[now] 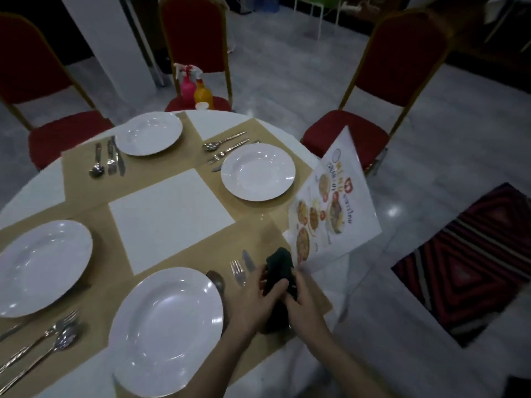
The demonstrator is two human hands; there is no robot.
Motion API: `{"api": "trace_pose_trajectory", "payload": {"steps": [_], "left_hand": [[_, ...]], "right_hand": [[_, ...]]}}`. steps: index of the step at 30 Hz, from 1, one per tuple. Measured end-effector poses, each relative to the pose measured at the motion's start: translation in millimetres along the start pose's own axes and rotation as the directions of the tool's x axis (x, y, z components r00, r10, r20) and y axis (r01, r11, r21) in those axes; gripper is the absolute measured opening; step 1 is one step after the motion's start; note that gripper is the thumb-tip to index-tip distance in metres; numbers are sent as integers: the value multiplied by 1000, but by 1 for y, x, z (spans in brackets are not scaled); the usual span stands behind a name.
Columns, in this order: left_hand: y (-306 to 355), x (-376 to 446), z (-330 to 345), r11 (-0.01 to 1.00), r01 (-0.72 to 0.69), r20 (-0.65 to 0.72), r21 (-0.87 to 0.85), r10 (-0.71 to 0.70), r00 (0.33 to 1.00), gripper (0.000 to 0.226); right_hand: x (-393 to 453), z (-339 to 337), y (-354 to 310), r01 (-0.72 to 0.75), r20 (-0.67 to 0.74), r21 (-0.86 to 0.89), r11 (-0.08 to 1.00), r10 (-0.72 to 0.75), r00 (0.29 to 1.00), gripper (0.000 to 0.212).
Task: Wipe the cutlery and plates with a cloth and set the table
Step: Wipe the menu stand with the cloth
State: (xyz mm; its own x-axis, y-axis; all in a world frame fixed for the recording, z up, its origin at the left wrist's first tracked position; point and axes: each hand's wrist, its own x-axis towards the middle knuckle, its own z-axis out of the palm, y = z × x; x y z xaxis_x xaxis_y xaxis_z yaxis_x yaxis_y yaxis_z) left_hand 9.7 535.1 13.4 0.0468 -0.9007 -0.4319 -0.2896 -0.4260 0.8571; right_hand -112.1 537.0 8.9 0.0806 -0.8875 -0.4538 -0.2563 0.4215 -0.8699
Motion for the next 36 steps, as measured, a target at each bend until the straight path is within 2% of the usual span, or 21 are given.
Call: {"api": "trace_pose_trajectory", "payload": {"steps": [3,7,9,11,12,13,15,17,18,21,23,26,28,31,35,36], "left_hand": [[-2,14,7,993,-43,-118,106,55,992,37],[-8,30,4,992,-53,-176,114,73,982,23],[-14,37,1,999,-24,-190,41,31,981,25],[-17,42,-3,1000,-12,-202,1,12,979,32],[-19,44,-4,1000,-19,-206,0,18,978,31],[-18,45,-4,1000,-29,-207,2,28,978,29],[-17,46,-3,999,-50,-202,13,51,978,26],[-15,46,-1,996,-88,-211,20,90,973,19],[-15,46,-1,995,-103,-216,19,104,971,16],[-14,46,0,994,-105,-230,-14,99,968,11],[-16,46,-2,995,-85,-232,-57,69,970,13],[-17,42,-7,984,-85,-245,-154,45,968,16],[-14,37,-9,967,-121,-307,-226,47,951,14],[-6,30,-7,946,-177,-413,-271,52,909,14],[-1,35,19,992,-98,-391,-83,57,918,35],[3,39,28,990,-131,-372,-43,106,922,40]], "right_hand": [[3,4,-9,-40,67,103,994,33,997,54],[2,3,-7,-35,103,177,984,17,995,46],[-3,-3,5,26,-57,84,996,-21,998,30],[-10,-13,21,43,-293,-33,999,-51,955,18],[-13,-19,26,28,-370,-24,999,-35,928,12],[-14,-24,30,10,-413,-11,1000,-14,911,12],[-8,-31,28,-9,-433,-4,1000,7,901,37],[4,-36,19,22,-422,7,1000,-17,906,54],[10,-36,14,63,-399,5,998,-55,915,56],[23,-33,5,160,-270,3,987,-154,951,37],[27,-30,-3,171,-260,-43,984,-177,949,19],[27,-32,-10,183,-282,-17,983,-181,942,18],[27,-38,-6,193,-233,26,981,-182,955,6],[30,-48,-2,160,-142,14,987,-157,977,38],[37,-57,-4,125,-53,36,992,-123,991,24],[40,-58,-4,107,-40,34,994,-106,994,23]]}}
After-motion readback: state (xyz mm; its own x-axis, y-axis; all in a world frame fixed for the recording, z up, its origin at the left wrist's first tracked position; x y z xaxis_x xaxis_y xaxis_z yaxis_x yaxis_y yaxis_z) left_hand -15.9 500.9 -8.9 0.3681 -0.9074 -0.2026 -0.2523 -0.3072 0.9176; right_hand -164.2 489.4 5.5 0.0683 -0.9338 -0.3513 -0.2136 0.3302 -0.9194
